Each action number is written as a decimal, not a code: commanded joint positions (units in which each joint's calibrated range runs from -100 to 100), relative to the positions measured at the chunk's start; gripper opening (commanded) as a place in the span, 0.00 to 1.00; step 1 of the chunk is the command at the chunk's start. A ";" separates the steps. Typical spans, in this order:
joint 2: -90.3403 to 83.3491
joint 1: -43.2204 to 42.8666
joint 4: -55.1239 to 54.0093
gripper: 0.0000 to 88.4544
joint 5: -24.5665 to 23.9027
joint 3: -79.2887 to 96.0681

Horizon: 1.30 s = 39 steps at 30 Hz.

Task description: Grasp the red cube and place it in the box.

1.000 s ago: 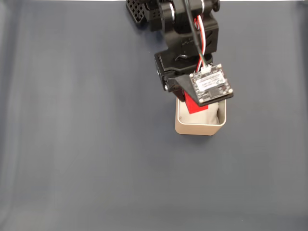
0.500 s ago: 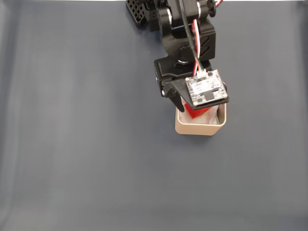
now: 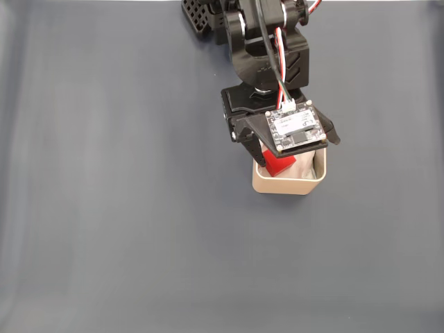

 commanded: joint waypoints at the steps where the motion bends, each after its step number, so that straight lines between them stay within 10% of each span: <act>1: -2.13 0.60 -1.01 0.50 -0.68 -0.61; 12: -2.30 1.31 -1.83 0.47 -0.93 -0.42; 25: -8.70 5.71 -2.98 0.00 2.34 5.77; 39: -21.08 14.80 -2.65 0.00 1.86 15.07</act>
